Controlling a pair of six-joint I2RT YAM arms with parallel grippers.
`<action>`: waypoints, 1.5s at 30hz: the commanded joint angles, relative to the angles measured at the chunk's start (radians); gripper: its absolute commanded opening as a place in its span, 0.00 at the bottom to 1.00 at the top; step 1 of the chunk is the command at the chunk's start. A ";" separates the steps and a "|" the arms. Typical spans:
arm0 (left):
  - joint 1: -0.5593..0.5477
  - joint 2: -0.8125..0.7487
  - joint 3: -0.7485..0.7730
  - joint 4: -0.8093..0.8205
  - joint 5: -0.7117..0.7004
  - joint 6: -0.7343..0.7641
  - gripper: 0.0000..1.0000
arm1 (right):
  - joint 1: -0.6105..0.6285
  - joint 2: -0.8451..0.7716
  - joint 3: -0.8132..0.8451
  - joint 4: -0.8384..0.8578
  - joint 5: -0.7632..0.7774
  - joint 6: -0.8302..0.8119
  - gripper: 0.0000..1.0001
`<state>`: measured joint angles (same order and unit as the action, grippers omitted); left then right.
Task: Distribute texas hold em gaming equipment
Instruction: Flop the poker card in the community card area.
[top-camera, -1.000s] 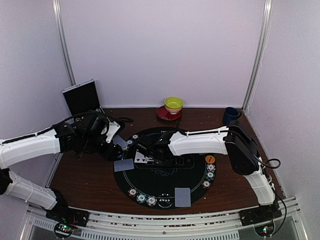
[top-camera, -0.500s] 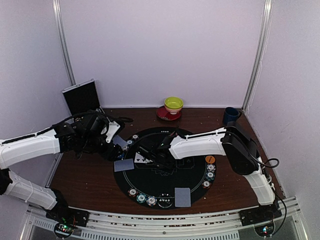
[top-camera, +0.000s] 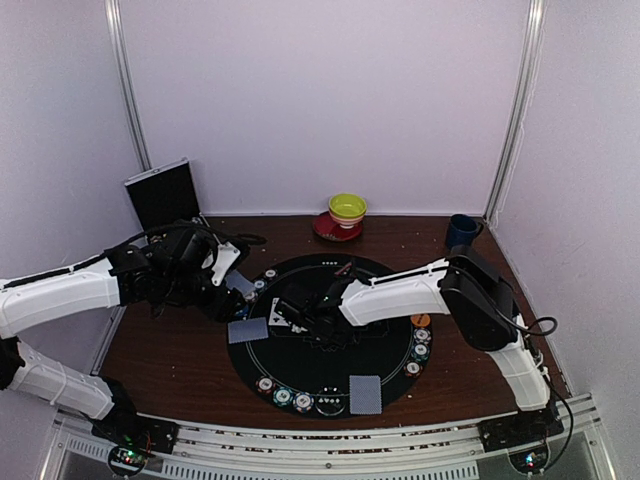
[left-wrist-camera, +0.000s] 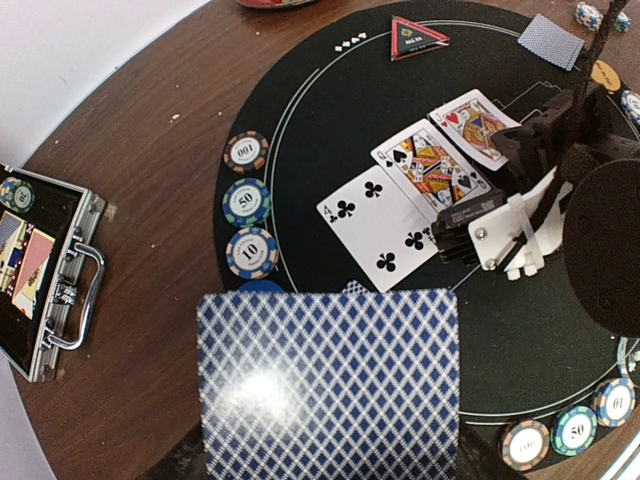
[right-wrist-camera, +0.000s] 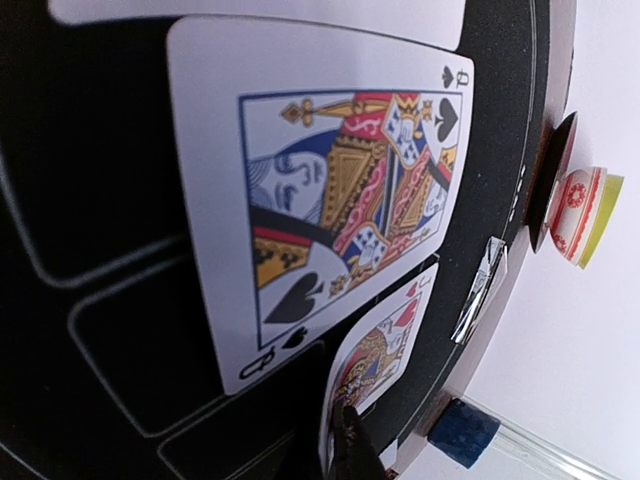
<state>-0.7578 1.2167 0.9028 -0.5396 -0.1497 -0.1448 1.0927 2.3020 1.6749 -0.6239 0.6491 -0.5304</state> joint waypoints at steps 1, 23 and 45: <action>0.009 -0.030 -0.010 0.053 0.001 -0.009 0.63 | 0.018 -0.034 -0.025 0.012 -0.034 -0.012 0.13; 0.009 -0.038 -0.009 0.053 -0.004 -0.009 0.63 | 0.050 -0.126 -0.057 -0.107 -0.038 0.012 0.44; 0.008 -0.051 -0.008 0.055 -0.001 -0.011 0.63 | -0.207 -0.114 0.331 -0.274 -0.283 0.245 0.95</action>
<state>-0.7578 1.1858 0.8967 -0.5388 -0.1505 -0.1452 0.9539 2.1246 1.9091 -0.8734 0.4847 -0.4103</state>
